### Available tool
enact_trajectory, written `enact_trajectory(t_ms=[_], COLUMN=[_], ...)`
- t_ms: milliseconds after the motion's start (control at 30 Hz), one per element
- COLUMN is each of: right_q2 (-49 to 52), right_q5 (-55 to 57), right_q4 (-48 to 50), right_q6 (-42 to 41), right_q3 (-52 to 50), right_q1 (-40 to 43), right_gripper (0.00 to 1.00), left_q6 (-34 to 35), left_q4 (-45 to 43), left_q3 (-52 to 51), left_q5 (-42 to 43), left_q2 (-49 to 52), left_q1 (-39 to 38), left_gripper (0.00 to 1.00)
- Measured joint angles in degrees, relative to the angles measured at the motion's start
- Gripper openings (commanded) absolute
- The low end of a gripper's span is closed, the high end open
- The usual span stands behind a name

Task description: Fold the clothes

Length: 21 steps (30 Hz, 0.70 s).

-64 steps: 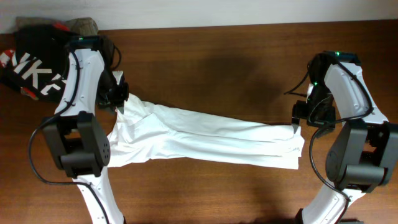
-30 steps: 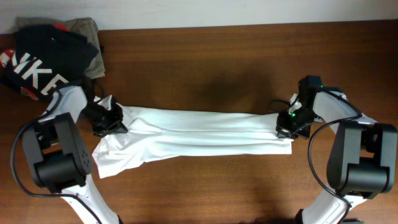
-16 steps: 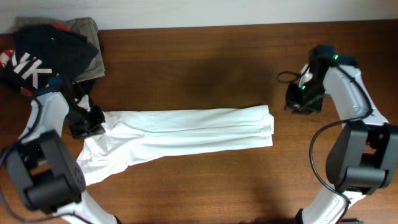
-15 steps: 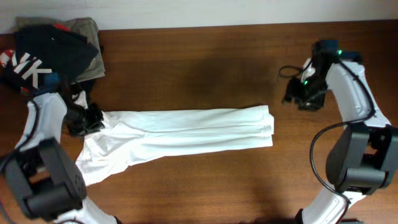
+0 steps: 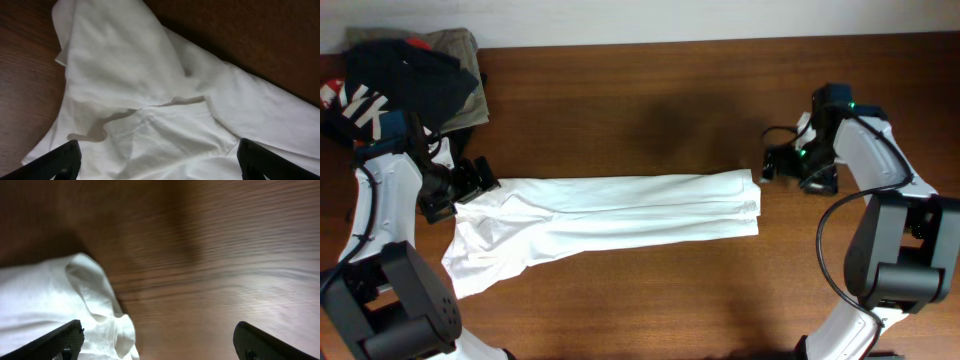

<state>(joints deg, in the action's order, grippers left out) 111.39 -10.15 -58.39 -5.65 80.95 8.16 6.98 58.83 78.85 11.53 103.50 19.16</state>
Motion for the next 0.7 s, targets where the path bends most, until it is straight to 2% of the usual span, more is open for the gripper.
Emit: enact_trajectory(t_ms=[200,433,500,667,700], right_q2=[0.0,0.0,0.1,0.5,0.5], right_q5=[-9.1,-15.0,-16.1,-21.2,-21.6], right_q4=[3.9,6.6,6.6,6.6,6.6], right_q6=[5.4,7.2,7.3,7.3,7.2], right_q3=[-6.1,-10.0,-10.2,-11.2,-11.3], right_q1=[0.0,0.0,0.1,-0.2,-0.5], right_gripper=[0.99,0.99,0.91,0.88,0.83], left_q6=[0.0,0.0,0.0,0.0,0.0], left_q4=[0.0,-0.9,-0.9,-0.9,-0.9], left_q3=[0.0,0.0,0.0,0.0,0.0], left_q5=[0.0,0.0,0.0,0.0,0.0], left_q2=[0.0,0.0,0.0,0.0,0.0], left_q1=[0.0,0.0,0.0,0.0,0.0], left_gripper=[0.99,0.99,0.99,0.99,0.99])
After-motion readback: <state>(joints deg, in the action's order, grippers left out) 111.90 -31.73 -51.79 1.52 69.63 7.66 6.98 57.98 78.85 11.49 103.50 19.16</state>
